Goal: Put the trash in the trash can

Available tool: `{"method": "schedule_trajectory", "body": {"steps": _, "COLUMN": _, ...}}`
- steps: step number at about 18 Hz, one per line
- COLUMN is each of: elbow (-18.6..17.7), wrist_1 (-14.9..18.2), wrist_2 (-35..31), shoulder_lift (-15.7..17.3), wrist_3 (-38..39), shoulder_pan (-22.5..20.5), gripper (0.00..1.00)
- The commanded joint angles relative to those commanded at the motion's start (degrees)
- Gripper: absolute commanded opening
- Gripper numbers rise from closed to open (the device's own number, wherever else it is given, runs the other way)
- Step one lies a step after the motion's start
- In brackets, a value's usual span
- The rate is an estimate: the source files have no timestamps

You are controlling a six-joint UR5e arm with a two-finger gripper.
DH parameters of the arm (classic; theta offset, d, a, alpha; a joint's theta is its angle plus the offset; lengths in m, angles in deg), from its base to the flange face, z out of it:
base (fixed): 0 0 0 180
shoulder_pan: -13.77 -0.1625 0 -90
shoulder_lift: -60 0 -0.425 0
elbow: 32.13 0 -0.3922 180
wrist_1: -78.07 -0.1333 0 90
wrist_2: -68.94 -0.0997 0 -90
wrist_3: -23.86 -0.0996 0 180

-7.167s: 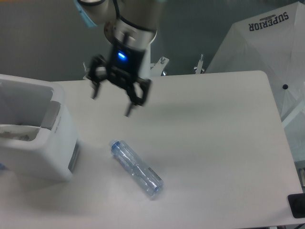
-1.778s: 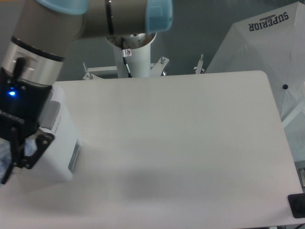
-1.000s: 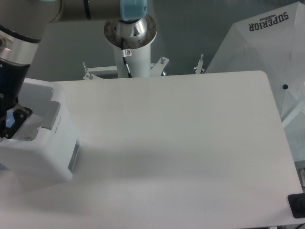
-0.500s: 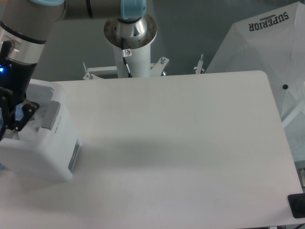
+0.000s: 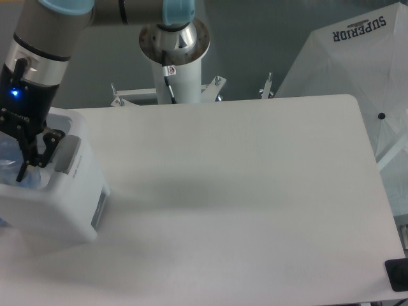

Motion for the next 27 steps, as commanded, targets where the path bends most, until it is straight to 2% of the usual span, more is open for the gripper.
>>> {"method": "schedule_trajectory", "body": {"steps": 5, "elbow": -0.79, "wrist_1": 0.18, "wrist_2": -0.18, "shoulder_lift": 0.62, "wrist_3": -0.09, "shoulder_pan": -2.01, "gripper": 1.0}}
{"method": "schedule_trajectory", "body": {"steps": 6, "elbow": -0.79, "wrist_1": 0.18, "wrist_2": -0.18, "shoulder_lift": 0.53, "wrist_3": -0.18, "shoulder_pan": -5.15, "gripper": 1.0}}
{"method": "schedule_trajectory", "body": {"steps": 12, "elbow": -0.97, "wrist_1": 0.44, "wrist_2": -0.18, "shoulder_lift": 0.53, "wrist_3": -4.74, "shoulder_pan": -15.19, "gripper": 1.0}}
{"method": "schedule_trajectory", "body": {"steps": 15, "elbow": -2.28, "wrist_1": 0.26, "wrist_2": -0.18, "shoulder_lift": 0.36, "wrist_3": -10.61, "shoulder_pan": -22.48, "gripper": 1.0}}
{"method": "schedule_trajectory", "body": {"steps": 18, "elbow": -4.3, "wrist_1": 0.26, "wrist_2": -1.22, "shoulder_lift": -0.08, "wrist_3": -17.91, "shoulder_pan": -27.76, "gripper": 1.0}}
{"method": "schedule_trajectory", "body": {"steps": 20, "elbow": -5.1, "wrist_1": 0.44, "wrist_2": -5.16, "shoulder_lift": -0.78, "wrist_3": -22.22, "shoulder_pan": -28.91, "gripper": 1.0}}
{"method": "schedule_trajectory", "body": {"steps": 23, "elbow": -5.54, "wrist_1": 0.61, "wrist_2": -15.53, "shoulder_lift": -2.63, "wrist_3": -27.84, "shoulder_pan": -29.53, "gripper": 1.0}}
{"method": "schedule_trajectory", "body": {"steps": 27, "elbow": -7.64, "wrist_1": 0.7, "wrist_2": -21.35, "shoulder_lift": -4.57, "wrist_3": -42.68, "shoulder_pan": -29.53, "gripper": 1.0}}
